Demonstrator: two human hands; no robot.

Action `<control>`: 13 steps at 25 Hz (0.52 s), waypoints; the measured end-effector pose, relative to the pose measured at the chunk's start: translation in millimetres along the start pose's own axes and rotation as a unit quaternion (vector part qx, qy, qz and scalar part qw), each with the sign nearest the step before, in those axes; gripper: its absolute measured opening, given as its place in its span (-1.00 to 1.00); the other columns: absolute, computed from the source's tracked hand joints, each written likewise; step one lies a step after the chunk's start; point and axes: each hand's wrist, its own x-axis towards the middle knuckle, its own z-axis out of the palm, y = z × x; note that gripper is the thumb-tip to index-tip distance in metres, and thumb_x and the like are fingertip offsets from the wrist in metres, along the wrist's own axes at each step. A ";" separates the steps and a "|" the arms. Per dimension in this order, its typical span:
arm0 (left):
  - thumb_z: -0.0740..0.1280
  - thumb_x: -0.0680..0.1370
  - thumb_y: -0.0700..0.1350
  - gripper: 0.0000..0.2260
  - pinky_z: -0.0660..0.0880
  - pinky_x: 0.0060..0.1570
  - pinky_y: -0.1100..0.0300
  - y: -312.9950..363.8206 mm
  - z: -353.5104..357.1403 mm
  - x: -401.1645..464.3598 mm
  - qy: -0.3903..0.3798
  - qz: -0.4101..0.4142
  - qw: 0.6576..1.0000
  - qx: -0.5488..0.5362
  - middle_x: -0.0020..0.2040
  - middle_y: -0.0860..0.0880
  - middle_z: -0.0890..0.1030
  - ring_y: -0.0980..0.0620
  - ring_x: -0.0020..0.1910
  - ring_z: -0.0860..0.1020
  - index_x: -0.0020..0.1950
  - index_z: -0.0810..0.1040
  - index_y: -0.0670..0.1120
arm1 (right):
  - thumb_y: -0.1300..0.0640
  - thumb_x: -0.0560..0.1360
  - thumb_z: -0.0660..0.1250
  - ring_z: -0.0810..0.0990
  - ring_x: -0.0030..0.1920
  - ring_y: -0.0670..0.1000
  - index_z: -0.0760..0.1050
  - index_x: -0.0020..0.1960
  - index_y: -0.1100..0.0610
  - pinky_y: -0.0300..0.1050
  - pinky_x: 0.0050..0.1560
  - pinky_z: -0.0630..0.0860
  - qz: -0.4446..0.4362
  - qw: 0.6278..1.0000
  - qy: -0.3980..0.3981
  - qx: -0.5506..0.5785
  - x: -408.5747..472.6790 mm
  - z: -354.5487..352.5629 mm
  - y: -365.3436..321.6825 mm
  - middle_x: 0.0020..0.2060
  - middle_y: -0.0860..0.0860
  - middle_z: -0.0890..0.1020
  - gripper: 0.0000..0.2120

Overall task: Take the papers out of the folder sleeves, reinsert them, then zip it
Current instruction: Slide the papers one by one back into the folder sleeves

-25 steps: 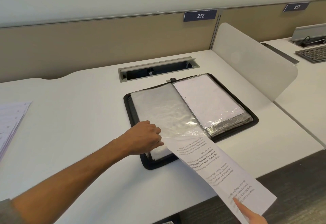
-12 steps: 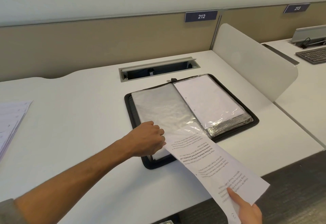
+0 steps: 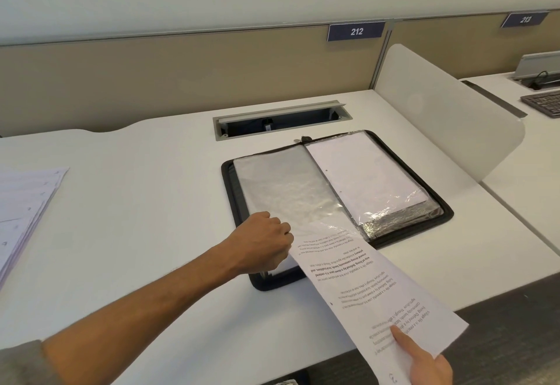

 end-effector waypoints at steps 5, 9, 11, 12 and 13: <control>0.44 0.36 -0.10 -0.75 0.14 -0.45 0.22 9.8 -7.4 -6.4 0.003 0.025 1.000 -0.010 -0.46 0.04 0.38 0.04 -0.51 0.21 -0.43 0.40 -0.04 | 0.31 0.32 0.51 0.57 0.12 0.22 0.49 0.19 0.23 0.24 0.28 0.45 -0.019 0.996 -0.082 0.010 12.4 24.1 11.9 0.06 0.15 0.61 -0.53; 0.44 0.35 -0.15 -0.80 0.14 -0.46 0.22 10.9 -11.6 -8.6 0.018 0.011 0.999 -0.028 -0.41 0.03 0.43 0.04 -0.48 0.20 -0.39 0.45 -0.05 | 0.24 0.50 0.41 0.60 0.14 0.13 0.40 0.37 0.07 0.24 0.19 0.53 -0.047 0.982 -0.182 -0.005 12.1 64.8 7.7 0.13 0.06 0.63 -0.53; 0.46 0.33 -0.18 -0.83 0.14 -0.46 0.22 12.3 -11.8 -9.7 0.020 0.007 0.999 -0.028 -0.40 0.02 0.45 0.04 -0.47 0.18 -0.37 0.49 -0.06 | 0.22 0.54 0.37 0.61 0.09 0.10 0.40 0.37 0.06 0.12 0.07 0.59 -0.052 0.976 -0.212 -0.018 14.1 85.1 4.4 0.13 0.07 0.64 -0.58; 0.48 0.31 -0.20 -0.84 0.13 -0.46 0.23 13.8 -11.3 -10.5 0.018 0.007 0.999 -0.026 -0.40 0.01 0.47 0.04 -0.47 0.18 -0.37 0.51 -0.07 | 0.20 0.56 0.35 0.62 0.08 0.08 0.41 0.36 0.04 0.06 0.01 0.61 -0.052 0.974 -0.218 -0.023 15.6 93.3 3.0 0.12 0.07 0.64 -0.61; 0.49 0.28 -0.21 -0.83 0.13 -0.47 0.23 14.9 -10.2 -11.1 0.016 0.008 1.000 -0.023 -0.40 0.01 0.47 0.04 -0.47 0.17 -0.37 0.51 -0.07 | 0.18 0.57 0.32 0.61 0.07 0.08 0.42 0.33 0.03 0.02 -0.05 0.60 -0.048 0.975 -0.217 -0.020 17.2 99.6 2.0 0.11 0.07 0.64 -0.66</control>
